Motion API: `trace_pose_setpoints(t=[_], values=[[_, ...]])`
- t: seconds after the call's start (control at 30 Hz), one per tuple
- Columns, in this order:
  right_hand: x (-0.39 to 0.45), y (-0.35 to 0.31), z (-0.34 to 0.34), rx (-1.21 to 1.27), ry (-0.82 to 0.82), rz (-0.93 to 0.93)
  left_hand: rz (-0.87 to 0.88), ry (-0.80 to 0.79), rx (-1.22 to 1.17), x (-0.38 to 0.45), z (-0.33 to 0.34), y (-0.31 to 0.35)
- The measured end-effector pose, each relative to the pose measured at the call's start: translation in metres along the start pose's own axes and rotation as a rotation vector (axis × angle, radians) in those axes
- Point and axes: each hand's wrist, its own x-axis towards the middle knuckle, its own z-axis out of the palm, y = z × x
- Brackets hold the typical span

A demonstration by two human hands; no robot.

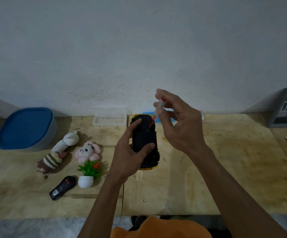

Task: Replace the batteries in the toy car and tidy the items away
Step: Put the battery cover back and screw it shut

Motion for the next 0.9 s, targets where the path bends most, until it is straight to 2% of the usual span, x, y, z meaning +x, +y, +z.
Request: trace_pose_setpoints(t=[0.17, 0.33, 0.5, 0.67, 0.9], values=[[0.005, 0.003, 0.001, 0.011, 0.041, -0.007, 0.002, -0.010, 0.004, 0.001, 0.002, 0.001], [0.003, 0.000, -0.004, 0.003, -0.009, -0.003, -0.002, -0.017, -0.015, 0.002, 0.004, 0.003], [0.008, 0.003, -0.005, -0.036, 0.042, -0.016, 0.004, -0.027, 0.004, 0.001, 0.005, 0.002], [0.006, 0.001, -0.009, -0.025, -0.002, 0.016, -0.011, -0.022, -0.023, 0.000, 0.006, 0.004], [0.009, 0.001, -0.009, -0.062, 0.031, -0.021, -0.017, -0.022, -0.015, -0.002, 0.007, 0.005]])
